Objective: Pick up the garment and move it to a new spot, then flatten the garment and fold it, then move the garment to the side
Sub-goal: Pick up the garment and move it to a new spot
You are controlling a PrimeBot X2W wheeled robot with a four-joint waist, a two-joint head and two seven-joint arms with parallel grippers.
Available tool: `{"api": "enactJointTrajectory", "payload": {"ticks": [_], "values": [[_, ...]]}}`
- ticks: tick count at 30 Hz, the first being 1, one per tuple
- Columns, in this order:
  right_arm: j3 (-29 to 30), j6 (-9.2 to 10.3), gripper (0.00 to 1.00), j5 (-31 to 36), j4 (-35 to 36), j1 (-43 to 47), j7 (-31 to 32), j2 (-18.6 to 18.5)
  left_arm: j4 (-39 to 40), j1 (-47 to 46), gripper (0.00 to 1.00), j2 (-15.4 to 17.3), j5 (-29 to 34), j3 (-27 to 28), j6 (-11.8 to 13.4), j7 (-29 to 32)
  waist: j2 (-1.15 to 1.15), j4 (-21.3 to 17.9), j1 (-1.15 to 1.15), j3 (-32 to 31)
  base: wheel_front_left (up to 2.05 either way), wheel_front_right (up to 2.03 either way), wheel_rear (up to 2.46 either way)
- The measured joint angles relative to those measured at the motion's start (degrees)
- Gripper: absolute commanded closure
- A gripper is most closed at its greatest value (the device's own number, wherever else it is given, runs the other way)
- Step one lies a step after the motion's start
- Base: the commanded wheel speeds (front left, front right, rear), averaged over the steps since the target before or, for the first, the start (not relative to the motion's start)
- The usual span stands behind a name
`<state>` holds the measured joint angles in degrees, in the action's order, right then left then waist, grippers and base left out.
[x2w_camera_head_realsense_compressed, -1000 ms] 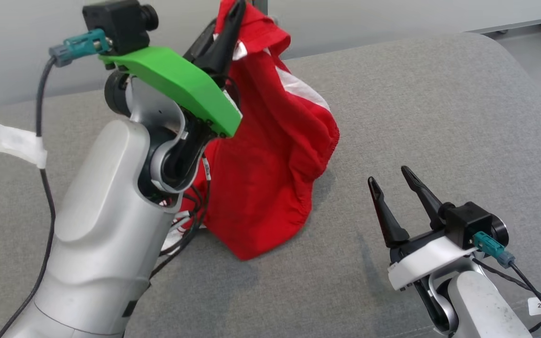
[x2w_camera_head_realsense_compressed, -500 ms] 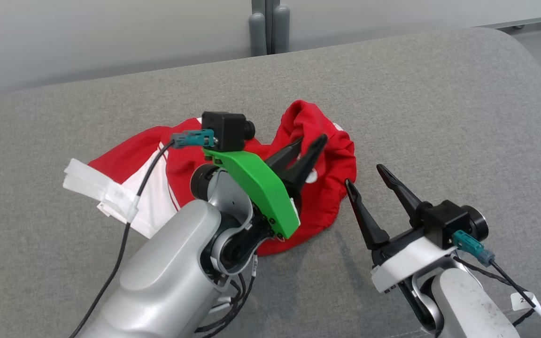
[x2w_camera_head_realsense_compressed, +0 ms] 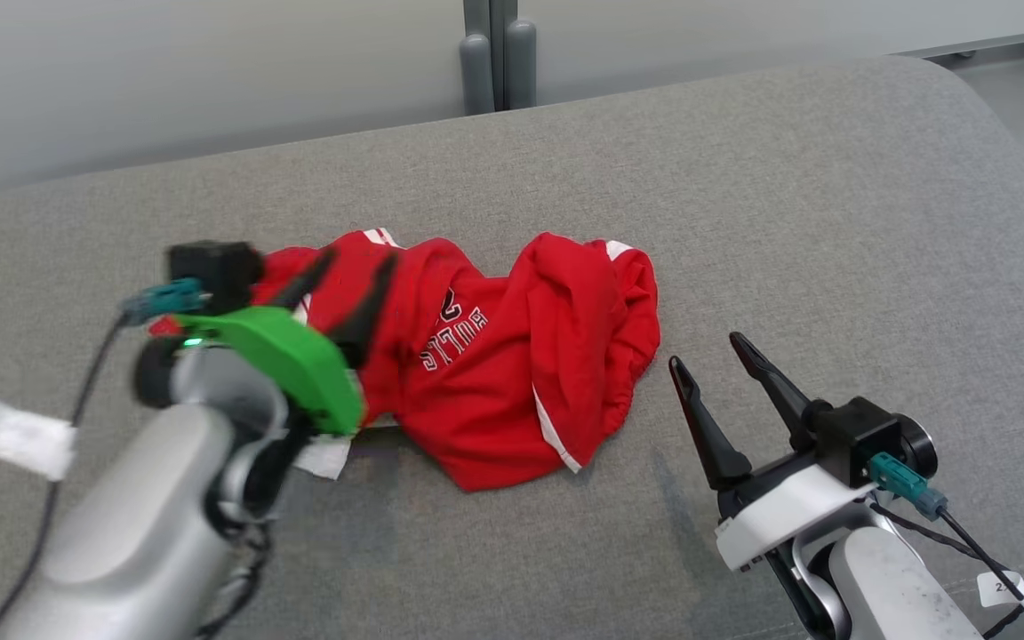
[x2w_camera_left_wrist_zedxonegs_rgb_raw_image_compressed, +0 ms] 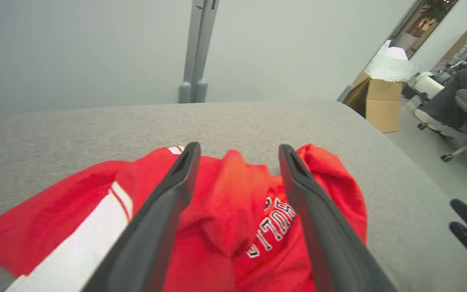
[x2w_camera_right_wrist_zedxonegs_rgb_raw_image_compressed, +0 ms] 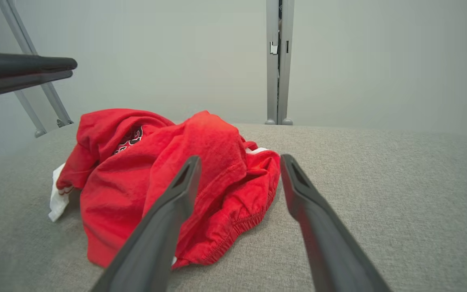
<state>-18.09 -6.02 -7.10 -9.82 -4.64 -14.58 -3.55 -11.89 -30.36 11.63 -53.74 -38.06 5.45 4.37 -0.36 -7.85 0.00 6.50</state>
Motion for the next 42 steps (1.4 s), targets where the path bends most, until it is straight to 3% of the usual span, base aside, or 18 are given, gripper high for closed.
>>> {"api": "enactJointTrajectory", "payload": {"ticks": [3,7,17,29,42], "values": [[0.5,0.04,0.00,0.0,0.1,0.6,0.0,0.0,-3.2,1.4,0.00,6.9,3.5,4.3,0.9,-2.5,0.00,0.1,0.00,0.0,0.00,0.00,0.00],[0.8,0.04,0.00,0.0,0.1,0.8,0.0,0.0,-8.4,5.1,0.00,10.5,3.5,6.8,1.2,-3.0,0.00,0.3,0.00,0.1,0.00,0.00,0.00],[0.1,-0.02,0.00,0.4,0.6,0.8,0.0,0.1,-17.2,7.4,0.00,10.7,0.8,7.4,1.2,-1.4,0.00,0.0,0.00,1.6,0.00,0.00,0.00],[-0.4,-0.51,0.00,0.6,1.7,0.2,0.0,0.0,-21.0,3.2,0.00,10.9,0.0,11.6,1.2,-1.9,0.00,-2.6,0.00,4.8,0.00,0.00,0.00],[-0.4,-0.52,0.00,0.9,3.0,-3.1,0.0,0.1,-26.5,-1.7,0.00,14.8,0.4,12.7,1.4,2.7,0.00,-5.7,0.00,11.0,0.00,0.00,0.00]]}}
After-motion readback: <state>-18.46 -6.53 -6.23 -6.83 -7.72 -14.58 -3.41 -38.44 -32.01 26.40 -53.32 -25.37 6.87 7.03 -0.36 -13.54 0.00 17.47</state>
